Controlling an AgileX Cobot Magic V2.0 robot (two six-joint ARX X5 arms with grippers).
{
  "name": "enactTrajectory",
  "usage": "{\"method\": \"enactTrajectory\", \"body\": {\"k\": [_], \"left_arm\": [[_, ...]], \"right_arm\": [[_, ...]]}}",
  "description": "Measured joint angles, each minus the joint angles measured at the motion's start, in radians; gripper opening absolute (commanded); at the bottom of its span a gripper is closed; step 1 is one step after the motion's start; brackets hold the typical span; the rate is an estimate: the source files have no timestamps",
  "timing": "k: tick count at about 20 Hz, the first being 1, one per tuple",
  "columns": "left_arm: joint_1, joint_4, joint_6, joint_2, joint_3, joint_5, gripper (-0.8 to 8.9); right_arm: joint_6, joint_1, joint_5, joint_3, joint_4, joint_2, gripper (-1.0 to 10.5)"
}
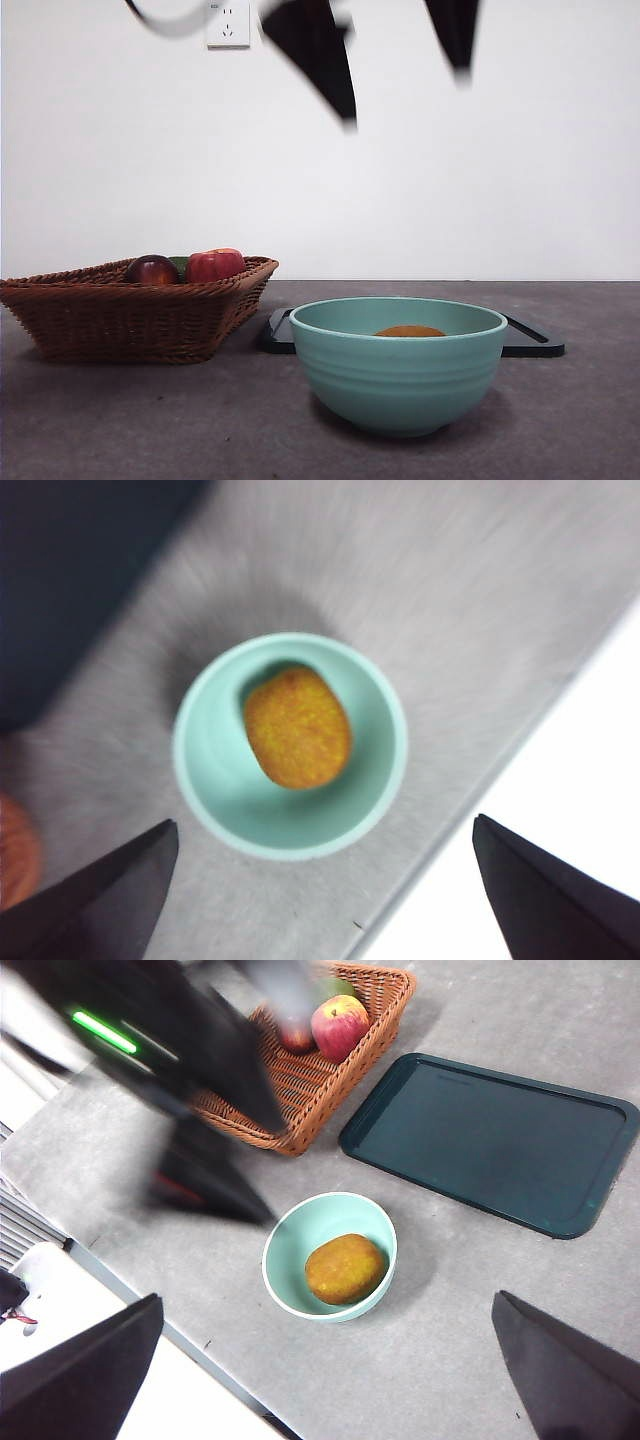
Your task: Pick up the wifruite, put it on the bowl, pick up the plate, put it on desk
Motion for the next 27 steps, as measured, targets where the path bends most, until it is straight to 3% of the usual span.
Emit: {"method": "enactTrajectory", "body": {"k": [8, 17, 23, 27], "left_arm": [[0.0, 0.006, -0.003, -0.349, -0.032, 0.0, 4.68], [0.0, 0.227, -0.052, -0.785, -0.552, -0.084, 4.68], [0.0, 0.372, -0.066, -0.95, -0.74, -0.084, 4.68], [0.0, 0.378, -0.069, -0.974, -0.818, -0.084, 4.68]], "right_arm": [[0.0, 0.0, 0.003, 0.0, 0.0, 0.0, 5.3], [0.008, 0.0, 0.003, 0.0, 0.0, 0.024, 5.3], [0.009, 0.0, 0.002, 0.0, -0.001, 0.109, 5.3], [0.009, 0.0, 0.001, 0.0, -0.014, 0.165, 5.3]]}}
